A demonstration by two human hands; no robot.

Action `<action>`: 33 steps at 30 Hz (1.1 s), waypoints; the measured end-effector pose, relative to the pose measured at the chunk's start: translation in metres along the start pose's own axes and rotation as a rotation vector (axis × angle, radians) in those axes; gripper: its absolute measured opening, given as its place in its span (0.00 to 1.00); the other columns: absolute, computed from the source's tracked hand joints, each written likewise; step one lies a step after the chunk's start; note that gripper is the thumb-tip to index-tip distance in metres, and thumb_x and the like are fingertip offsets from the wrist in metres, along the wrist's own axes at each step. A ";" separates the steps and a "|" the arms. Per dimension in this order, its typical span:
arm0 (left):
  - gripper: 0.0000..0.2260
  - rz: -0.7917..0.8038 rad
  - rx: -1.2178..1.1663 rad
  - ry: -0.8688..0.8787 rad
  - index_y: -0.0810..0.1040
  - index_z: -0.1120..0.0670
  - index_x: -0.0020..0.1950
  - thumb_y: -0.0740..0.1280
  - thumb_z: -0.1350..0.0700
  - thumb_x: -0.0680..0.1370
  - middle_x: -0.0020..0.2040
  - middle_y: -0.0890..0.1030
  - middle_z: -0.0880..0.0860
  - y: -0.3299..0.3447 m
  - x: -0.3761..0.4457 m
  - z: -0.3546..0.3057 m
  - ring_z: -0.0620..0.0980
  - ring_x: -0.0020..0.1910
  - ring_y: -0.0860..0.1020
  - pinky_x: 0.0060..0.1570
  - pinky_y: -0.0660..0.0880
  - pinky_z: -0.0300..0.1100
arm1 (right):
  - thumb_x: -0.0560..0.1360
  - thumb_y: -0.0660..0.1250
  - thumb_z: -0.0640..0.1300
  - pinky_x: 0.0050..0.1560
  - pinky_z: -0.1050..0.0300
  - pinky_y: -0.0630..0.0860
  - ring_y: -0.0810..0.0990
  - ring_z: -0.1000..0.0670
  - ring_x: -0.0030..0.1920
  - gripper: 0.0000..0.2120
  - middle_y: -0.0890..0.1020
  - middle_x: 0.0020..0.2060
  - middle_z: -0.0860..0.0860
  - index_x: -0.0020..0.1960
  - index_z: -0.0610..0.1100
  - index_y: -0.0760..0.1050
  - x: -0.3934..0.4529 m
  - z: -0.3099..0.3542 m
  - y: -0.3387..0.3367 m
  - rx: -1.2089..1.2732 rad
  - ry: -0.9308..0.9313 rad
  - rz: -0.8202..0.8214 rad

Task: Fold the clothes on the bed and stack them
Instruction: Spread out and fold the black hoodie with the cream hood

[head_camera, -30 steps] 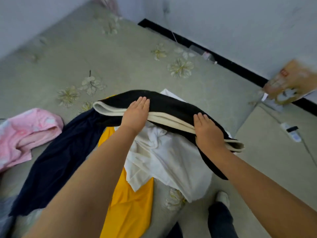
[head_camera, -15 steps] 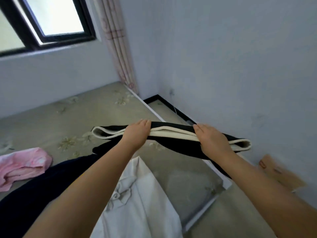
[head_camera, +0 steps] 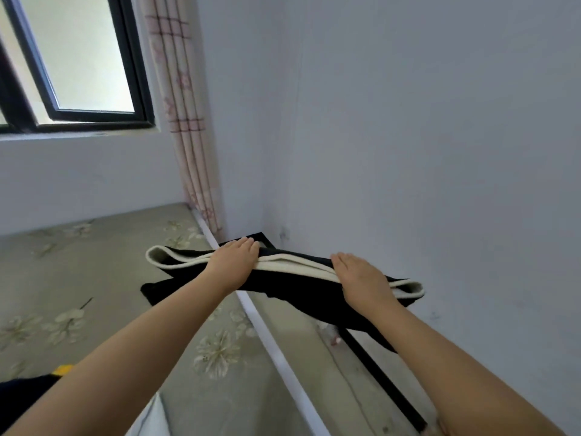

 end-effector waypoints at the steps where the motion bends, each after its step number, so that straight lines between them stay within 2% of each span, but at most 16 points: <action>1: 0.22 0.003 -0.006 0.003 0.50 0.60 0.74 0.52 0.61 0.81 0.75 0.55 0.56 -0.002 0.019 -0.007 0.52 0.74 0.54 0.70 0.53 0.43 | 0.77 0.52 0.35 0.66 0.54 0.61 0.64 0.47 0.68 0.25 0.63 0.70 0.46 0.73 0.39 0.54 0.011 -0.019 0.003 0.006 0.013 0.025; 5: 0.20 -0.046 -0.022 -0.011 0.56 0.60 0.72 0.53 0.61 0.80 0.71 0.62 0.56 -0.015 0.090 -0.031 0.52 0.71 0.61 0.67 0.56 0.41 | 0.77 0.52 0.35 0.67 0.54 0.58 0.62 0.47 0.69 0.25 0.62 0.71 0.46 0.74 0.39 0.52 0.048 -0.087 0.003 -0.012 -0.001 -0.018; 8: 0.22 -0.031 0.015 -0.042 0.50 0.61 0.74 0.51 0.61 0.80 0.75 0.55 0.57 -0.010 0.144 -0.051 0.52 0.74 0.53 0.71 0.48 0.43 | 0.75 0.57 0.32 0.67 0.48 0.63 0.67 0.40 0.67 0.25 0.66 0.68 0.37 0.71 0.32 0.58 0.071 -0.141 0.014 -0.091 0.002 -0.055; 11: 0.24 -0.019 0.044 -0.088 0.45 0.61 0.75 0.50 0.61 0.81 0.76 0.50 0.57 0.005 0.193 -0.066 0.53 0.75 0.49 0.72 0.45 0.44 | 0.54 0.76 0.30 0.46 0.46 0.79 0.82 0.36 0.47 0.26 0.81 0.48 0.34 0.52 0.29 0.78 0.095 -0.178 0.033 -0.130 -0.079 -0.100; 13: 0.24 0.004 0.040 -0.134 0.45 0.61 0.75 0.49 0.61 0.81 0.76 0.50 0.57 0.020 0.225 -0.076 0.53 0.75 0.49 0.72 0.45 0.44 | 0.44 0.80 0.34 0.37 0.52 0.81 0.84 0.41 0.40 0.29 0.84 0.40 0.39 0.44 0.32 0.82 0.114 -0.209 0.054 -0.130 -0.102 -0.094; 15: 0.24 0.053 0.025 -0.176 0.45 0.61 0.75 0.49 0.61 0.81 0.76 0.50 0.57 0.027 0.252 -0.081 0.52 0.75 0.49 0.72 0.45 0.43 | 0.42 0.81 0.36 0.35 0.54 0.81 0.84 0.43 0.39 0.29 0.84 0.39 0.40 0.43 0.33 0.82 0.137 -0.233 0.070 -0.105 -0.138 -0.127; 17: 0.24 0.104 0.016 -0.204 0.46 0.61 0.75 0.51 0.61 0.80 0.76 0.50 0.56 0.035 0.271 -0.081 0.52 0.75 0.50 0.72 0.45 0.43 | 0.49 0.80 0.36 0.43 0.53 0.80 0.83 0.40 0.45 0.28 0.83 0.45 0.36 0.48 0.30 0.80 0.156 -0.247 0.089 -0.075 -0.148 -0.086; 18: 0.24 0.110 0.010 -0.224 0.46 0.60 0.75 0.52 0.61 0.80 0.76 0.51 0.56 0.038 0.279 -0.079 0.51 0.75 0.50 0.72 0.46 0.42 | 0.60 0.76 0.35 0.54 0.52 0.77 0.79 0.38 0.55 0.28 0.78 0.54 0.32 0.57 0.28 0.74 0.167 -0.251 0.097 -0.052 -0.156 -0.015; 20: 0.24 0.120 0.001 -0.270 0.48 0.60 0.75 0.52 0.62 0.80 0.76 0.51 0.56 0.043 0.289 -0.069 0.51 0.75 0.50 0.71 0.46 0.42 | 0.76 0.57 0.35 0.70 0.52 0.59 0.63 0.40 0.70 0.25 0.63 0.70 0.35 0.71 0.31 0.56 0.192 -0.255 0.115 -0.057 -0.218 0.012; 21: 0.24 0.129 -0.006 -0.304 0.48 0.60 0.75 0.52 0.62 0.80 0.76 0.52 0.56 0.047 0.290 -0.060 0.51 0.75 0.50 0.71 0.46 0.42 | 0.76 0.55 0.34 0.71 0.50 0.57 0.62 0.40 0.71 0.25 0.62 0.70 0.36 0.71 0.31 0.55 0.204 -0.252 0.117 0.007 -0.242 0.003; 22: 0.24 0.142 -0.007 -0.341 0.48 0.60 0.75 0.52 0.62 0.80 0.76 0.52 0.56 0.052 0.289 -0.049 0.51 0.75 0.50 0.71 0.47 0.41 | 0.73 0.61 0.32 0.67 0.47 0.64 0.67 0.37 0.67 0.24 0.67 0.67 0.34 0.69 0.29 0.61 0.217 -0.245 0.121 0.071 -0.281 -0.014; 25: 0.25 0.181 -0.003 -0.466 0.47 0.60 0.75 0.52 0.62 0.80 0.76 0.51 0.56 0.069 0.273 -0.006 0.51 0.75 0.50 0.71 0.46 0.41 | 0.50 0.78 0.29 0.39 0.46 0.80 0.83 0.37 0.44 0.27 0.83 0.45 0.35 0.48 0.29 0.79 0.256 -0.202 0.127 0.090 -0.450 -0.078; 27: 0.24 0.206 0.021 -0.548 0.47 0.61 0.75 0.51 0.62 0.80 0.76 0.51 0.56 0.082 0.260 0.028 0.51 0.75 0.50 0.71 0.46 0.42 | 0.44 0.80 0.31 0.35 0.48 0.81 0.84 0.40 0.41 0.28 0.84 0.41 0.38 0.45 0.31 0.81 0.287 -0.169 0.132 0.079 -0.535 -0.130; 30: 0.23 0.218 0.051 -0.655 0.47 0.61 0.75 0.49 0.62 0.80 0.76 0.51 0.56 0.099 0.247 0.085 0.51 0.75 0.51 0.71 0.46 0.42 | 0.45 0.81 0.33 0.36 0.50 0.81 0.84 0.41 0.41 0.28 0.84 0.41 0.39 0.45 0.32 0.81 0.334 -0.115 0.141 0.122 -0.650 -0.167; 32: 0.23 0.239 0.051 -0.710 0.48 0.60 0.75 0.49 0.62 0.80 0.76 0.53 0.56 0.107 0.244 0.124 0.50 0.75 0.51 0.71 0.47 0.42 | 0.60 0.75 0.32 0.53 0.48 0.77 0.79 0.37 0.55 0.27 0.78 0.55 0.33 0.58 0.29 0.74 0.373 -0.082 0.154 0.197 -0.679 -0.111; 33: 0.22 0.251 0.052 -0.737 0.49 0.60 0.75 0.49 0.62 0.81 0.76 0.53 0.56 0.113 0.245 0.151 0.50 0.75 0.52 0.71 0.47 0.42 | 0.70 0.66 0.33 0.64 0.50 0.68 0.70 0.38 0.66 0.26 0.70 0.65 0.34 0.67 0.30 0.65 0.399 -0.060 0.165 0.193 -0.710 -0.069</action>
Point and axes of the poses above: each hand's wrist, its own x-axis towards the middle knuckle, its own y-axis out of the palm, z = x × y, the point moved 9 cm from there along x, towards the middle knuckle
